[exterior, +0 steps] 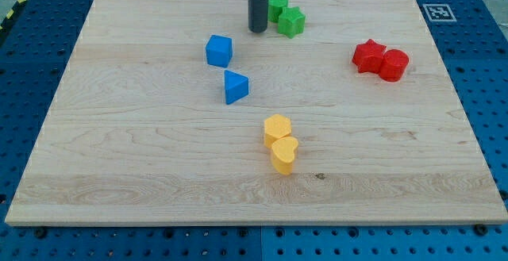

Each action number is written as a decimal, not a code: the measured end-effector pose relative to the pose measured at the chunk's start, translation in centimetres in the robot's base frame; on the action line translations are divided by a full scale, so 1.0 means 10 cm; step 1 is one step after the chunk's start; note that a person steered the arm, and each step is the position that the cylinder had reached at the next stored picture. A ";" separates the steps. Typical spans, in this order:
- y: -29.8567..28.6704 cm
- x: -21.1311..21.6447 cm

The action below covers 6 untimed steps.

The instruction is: Move the blue cube closer to the blue triangle

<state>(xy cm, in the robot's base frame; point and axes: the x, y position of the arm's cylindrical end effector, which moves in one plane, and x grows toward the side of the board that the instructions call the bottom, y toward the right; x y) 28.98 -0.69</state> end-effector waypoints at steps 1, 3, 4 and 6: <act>-0.12 0.15; -0.42 0.41; -0.51 0.54; -0.59 0.73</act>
